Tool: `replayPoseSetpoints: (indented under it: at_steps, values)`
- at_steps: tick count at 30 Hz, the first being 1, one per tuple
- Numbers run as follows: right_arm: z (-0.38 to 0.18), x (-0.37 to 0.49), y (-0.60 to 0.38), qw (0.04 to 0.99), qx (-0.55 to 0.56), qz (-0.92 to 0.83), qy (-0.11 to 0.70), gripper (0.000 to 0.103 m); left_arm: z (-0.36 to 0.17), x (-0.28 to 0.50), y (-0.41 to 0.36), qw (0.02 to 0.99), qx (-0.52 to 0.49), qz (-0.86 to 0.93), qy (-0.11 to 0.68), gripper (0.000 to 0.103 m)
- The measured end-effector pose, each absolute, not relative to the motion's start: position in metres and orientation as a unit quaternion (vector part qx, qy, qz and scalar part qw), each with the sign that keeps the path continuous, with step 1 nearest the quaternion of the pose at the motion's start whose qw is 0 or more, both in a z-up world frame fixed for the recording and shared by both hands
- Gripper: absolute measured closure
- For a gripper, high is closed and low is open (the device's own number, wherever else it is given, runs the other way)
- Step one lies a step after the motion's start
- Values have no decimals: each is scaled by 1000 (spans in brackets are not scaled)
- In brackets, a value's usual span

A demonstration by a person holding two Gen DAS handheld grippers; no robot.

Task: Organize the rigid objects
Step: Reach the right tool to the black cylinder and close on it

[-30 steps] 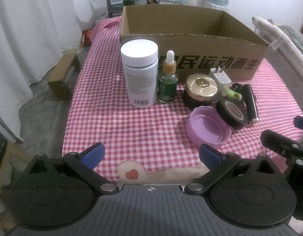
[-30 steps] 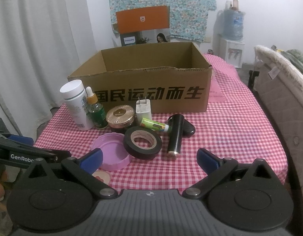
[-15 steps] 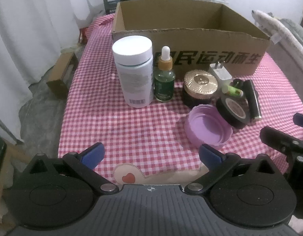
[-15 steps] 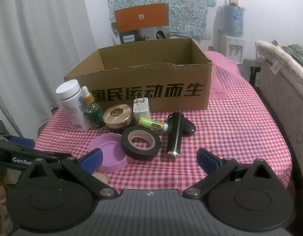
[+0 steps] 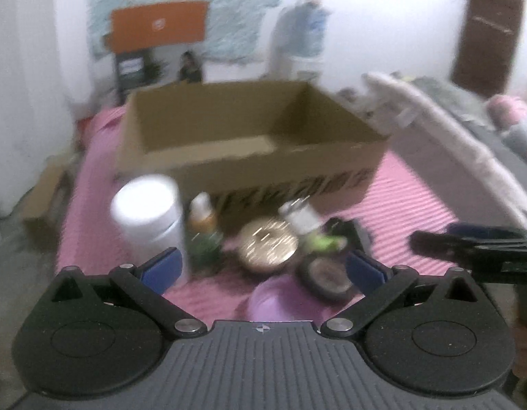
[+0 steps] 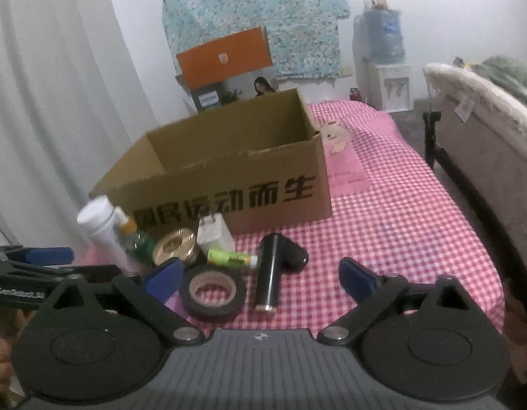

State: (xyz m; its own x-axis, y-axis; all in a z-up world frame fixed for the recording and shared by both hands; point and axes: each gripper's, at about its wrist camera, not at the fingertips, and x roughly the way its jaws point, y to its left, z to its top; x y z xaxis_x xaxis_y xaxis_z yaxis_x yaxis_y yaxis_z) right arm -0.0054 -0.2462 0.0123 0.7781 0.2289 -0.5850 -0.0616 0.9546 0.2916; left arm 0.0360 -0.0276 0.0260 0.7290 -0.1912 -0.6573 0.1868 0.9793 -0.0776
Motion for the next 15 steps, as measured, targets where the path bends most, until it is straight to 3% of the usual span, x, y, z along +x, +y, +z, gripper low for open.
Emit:
replayPoseSetpoints:
  at_steps: [4, 6, 9, 15]
  values:
    - [11, 9, -264, 922, 168, 97, 335, 25, 29, 49, -51, 932, 26, -146, 331, 6]
    - [8, 17, -272, 912, 189, 109, 347, 36, 24, 56, -64, 926, 40, -173, 333, 14]
    - [1, 32, -279, 896, 214, 124, 368, 42, 14, 64, -83, 910, 53, -211, 353, 30]
    - [-17, 56, -286, 862, 252, 151, 414, 60, -3, 73, -108, 884, 76, -256, 384, 48]
